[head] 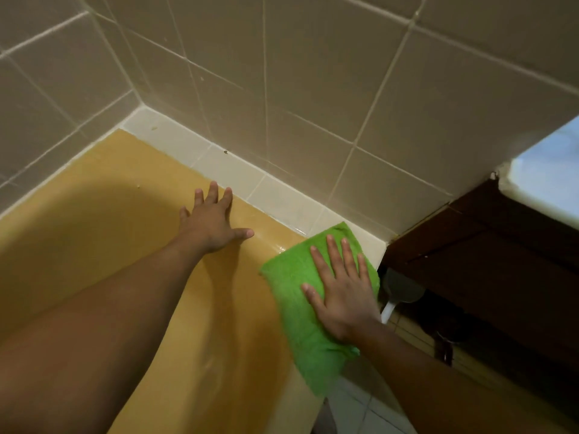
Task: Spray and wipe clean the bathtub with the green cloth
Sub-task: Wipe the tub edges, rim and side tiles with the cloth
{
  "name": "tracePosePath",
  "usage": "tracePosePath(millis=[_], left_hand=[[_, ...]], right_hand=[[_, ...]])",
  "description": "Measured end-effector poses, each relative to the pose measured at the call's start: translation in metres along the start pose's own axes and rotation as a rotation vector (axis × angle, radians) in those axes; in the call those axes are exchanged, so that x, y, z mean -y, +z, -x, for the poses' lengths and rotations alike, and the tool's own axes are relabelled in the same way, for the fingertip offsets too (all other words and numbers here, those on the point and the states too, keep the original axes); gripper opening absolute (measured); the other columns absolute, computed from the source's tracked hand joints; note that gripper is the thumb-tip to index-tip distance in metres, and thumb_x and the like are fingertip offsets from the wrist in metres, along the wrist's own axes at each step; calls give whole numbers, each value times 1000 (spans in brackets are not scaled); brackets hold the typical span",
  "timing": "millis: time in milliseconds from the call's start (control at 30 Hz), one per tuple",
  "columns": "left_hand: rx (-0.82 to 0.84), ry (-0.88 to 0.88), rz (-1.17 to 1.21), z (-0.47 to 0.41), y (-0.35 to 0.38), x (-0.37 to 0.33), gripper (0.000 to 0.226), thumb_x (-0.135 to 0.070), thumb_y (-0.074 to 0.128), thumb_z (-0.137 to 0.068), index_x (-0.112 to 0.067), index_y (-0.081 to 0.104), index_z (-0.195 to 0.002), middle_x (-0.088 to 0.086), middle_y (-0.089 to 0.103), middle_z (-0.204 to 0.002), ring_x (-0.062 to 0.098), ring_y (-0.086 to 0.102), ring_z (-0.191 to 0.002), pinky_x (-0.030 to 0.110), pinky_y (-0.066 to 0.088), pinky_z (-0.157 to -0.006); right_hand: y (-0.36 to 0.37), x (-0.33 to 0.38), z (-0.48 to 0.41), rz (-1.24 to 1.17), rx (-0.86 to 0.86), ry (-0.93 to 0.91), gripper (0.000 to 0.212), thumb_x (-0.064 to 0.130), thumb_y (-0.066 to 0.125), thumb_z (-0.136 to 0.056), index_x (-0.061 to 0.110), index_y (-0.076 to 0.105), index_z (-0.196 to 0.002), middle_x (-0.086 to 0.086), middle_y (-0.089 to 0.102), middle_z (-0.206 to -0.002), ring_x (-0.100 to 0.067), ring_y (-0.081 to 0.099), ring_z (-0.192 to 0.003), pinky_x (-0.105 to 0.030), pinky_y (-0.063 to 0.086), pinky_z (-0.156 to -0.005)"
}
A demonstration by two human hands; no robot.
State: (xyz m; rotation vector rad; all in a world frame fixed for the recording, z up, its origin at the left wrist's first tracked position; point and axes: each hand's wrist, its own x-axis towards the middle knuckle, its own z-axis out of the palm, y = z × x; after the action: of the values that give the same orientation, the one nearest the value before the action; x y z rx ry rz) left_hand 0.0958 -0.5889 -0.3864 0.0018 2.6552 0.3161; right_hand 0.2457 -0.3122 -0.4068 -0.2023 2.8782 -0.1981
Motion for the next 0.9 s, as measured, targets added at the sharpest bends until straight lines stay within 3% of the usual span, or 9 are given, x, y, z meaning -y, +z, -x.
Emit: tracePosePath(millis=[233,433,567,733,900], left_hand=[[-32,105,20,-18,-1,26,97,-70,60,-90,-37,7,-165,-5,-14,-173,30,-12,-159,70,11,-119],[-21,100,-6,-47,-29,72,85,-62,55,-97,-40,7,-165,-4,-15,-173,26,-7,-160,73,12,-118],[-61,9,-16,-55,-45,112,77,-60,50,-100,-43,10,-164,-6,-10,-173,26,-4,-160,75,11,-117],[-71,-66,6,-59,-53,130,83,-70,48,-95,-47,6,-162,-8,-14,-173,28,-9,-160,78,9,-114],[-24,-111,32,-60,-62,124,89,-72,51,-92,-46,4,-163,-5,-16,-173,34,-11,-159,81,7,-113]], right_hand=[[-6,23,-54,17,-75,101,74,65,5,-103,25,-16,-161,-7,-33,-165,-27,-30,-152,-57,-5,-125],[-16,80,-125,40,-80,-37,77,69,2,-100,24,-12,-162,-10,-26,-166,-28,-25,-154,-58,-7,-123],[-15,108,-160,107,-41,-254,76,68,5,-101,26,-12,-162,-9,-25,-167,-29,-26,-153,-58,-6,-123],[-14,98,-162,121,-5,-399,71,64,13,-104,32,-11,-161,-2,-22,-168,-24,-24,-154,-56,-5,-125],[-15,67,-132,67,-54,-378,70,66,17,-104,33,-1,-163,1,-13,-171,-21,-16,-157,-53,-1,-127]])
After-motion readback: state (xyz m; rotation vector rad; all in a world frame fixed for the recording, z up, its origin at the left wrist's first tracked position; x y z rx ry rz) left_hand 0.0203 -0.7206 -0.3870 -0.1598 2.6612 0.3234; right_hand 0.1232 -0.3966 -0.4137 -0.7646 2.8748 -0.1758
